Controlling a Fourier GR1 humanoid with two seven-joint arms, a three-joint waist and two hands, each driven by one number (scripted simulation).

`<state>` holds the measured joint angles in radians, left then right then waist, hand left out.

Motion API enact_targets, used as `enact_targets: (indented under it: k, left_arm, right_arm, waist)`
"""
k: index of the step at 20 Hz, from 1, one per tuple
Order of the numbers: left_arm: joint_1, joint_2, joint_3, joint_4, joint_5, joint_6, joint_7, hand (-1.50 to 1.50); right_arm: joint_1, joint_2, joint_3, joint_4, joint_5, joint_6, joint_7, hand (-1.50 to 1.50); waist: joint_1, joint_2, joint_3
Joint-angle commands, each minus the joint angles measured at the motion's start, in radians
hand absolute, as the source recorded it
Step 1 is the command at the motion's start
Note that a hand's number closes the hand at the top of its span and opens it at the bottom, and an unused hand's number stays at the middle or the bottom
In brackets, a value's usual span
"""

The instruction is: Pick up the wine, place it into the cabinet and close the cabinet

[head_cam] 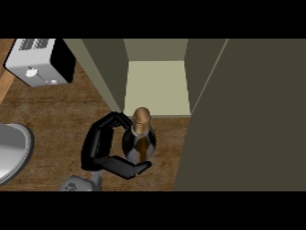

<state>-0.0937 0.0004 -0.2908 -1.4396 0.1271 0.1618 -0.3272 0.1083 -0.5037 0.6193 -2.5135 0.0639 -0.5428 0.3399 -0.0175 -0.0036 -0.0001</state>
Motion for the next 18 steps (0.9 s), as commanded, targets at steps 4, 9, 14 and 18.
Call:
enact_targets:
  k: [4, 9, 14, 18]
  left_arm:
    - [-0.155, 0.006, 0.048, 0.111, -0.037, 0.033, 0.022, 1.50]
    - [-0.249, 0.000, 0.069, 0.223, -0.028, 0.060, 0.029, 1.50]
    - [-0.376, 0.000, 0.078, 0.333, 0.043, 0.053, 0.039, 1.50]
    - [-0.396, 0.000, 0.076, 0.464, 0.056, 0.047, -0.052, 1.50]
  right_arm:
    - [0.073, -0.030, -0.024, -0.213, -0.019, 0.005, 0.060, -1.50]
    - [0.117, -0.052, 0.013, -0.255, 0.006, 0.003, 0.049, -1.50]
    - [0.080, -0.032, -0.029, -0.202, -0.055, 0.016, 0.029, -1.50]
    - [0.110, -0.043, -0.045, -0.213, -0.067, 0.017, 0.009, -1.50]
  waist:
    - [-0.001, 0.002, 0.000]
    - [-0.016, 0.000, -0.001]
    - [-0.006, 0.004, 0.000]
    - [-0.010, 0.005, -0.001]
